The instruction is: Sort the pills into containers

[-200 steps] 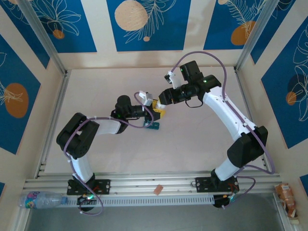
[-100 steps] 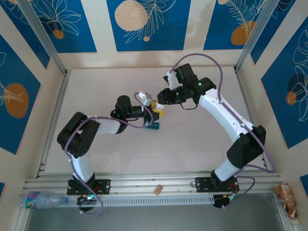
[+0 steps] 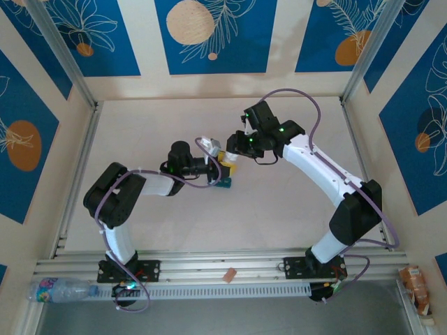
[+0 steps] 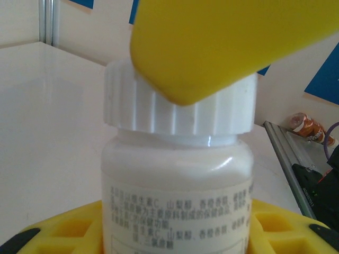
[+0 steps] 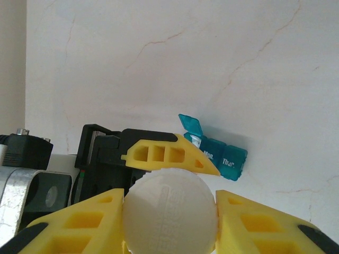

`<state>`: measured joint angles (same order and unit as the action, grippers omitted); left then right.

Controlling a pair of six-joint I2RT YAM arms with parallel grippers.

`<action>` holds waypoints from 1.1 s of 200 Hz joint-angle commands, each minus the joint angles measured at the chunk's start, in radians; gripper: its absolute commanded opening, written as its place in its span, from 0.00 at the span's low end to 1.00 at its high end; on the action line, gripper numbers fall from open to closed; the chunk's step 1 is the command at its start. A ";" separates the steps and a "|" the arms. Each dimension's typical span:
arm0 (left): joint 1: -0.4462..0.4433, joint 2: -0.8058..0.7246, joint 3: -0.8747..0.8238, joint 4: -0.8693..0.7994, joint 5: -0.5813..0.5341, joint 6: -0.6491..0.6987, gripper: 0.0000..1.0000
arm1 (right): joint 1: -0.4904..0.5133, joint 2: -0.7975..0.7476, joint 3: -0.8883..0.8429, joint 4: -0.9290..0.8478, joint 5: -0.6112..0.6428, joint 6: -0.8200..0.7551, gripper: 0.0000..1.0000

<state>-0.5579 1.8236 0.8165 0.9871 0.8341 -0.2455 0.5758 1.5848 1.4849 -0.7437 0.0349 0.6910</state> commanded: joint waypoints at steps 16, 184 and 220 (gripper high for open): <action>-0.012 -0.016 0.013 0.207 0.012 0.010 0.00 | 0.016 0.002 0.010 -0.062 -0.038 0.031 0.44; -0.007 0.091 0.049 0.349 -0.001 -0.070 0.00 | -0.189 -0.167 0.124 -0.205 -0.113 -0.076 0.81; -0.006 0.062 0.034 0.317 -0.015 -0.060 0.00 | -0.224 -0.166 0.130 -0.206 -0.157 -0.127 0.80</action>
<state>-0.5667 1.9072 0.8391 1.2789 0.8280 -0.3058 0.3622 1.4288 1.5883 -0.9253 -0.0536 0.6266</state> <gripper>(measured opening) 0.454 0.803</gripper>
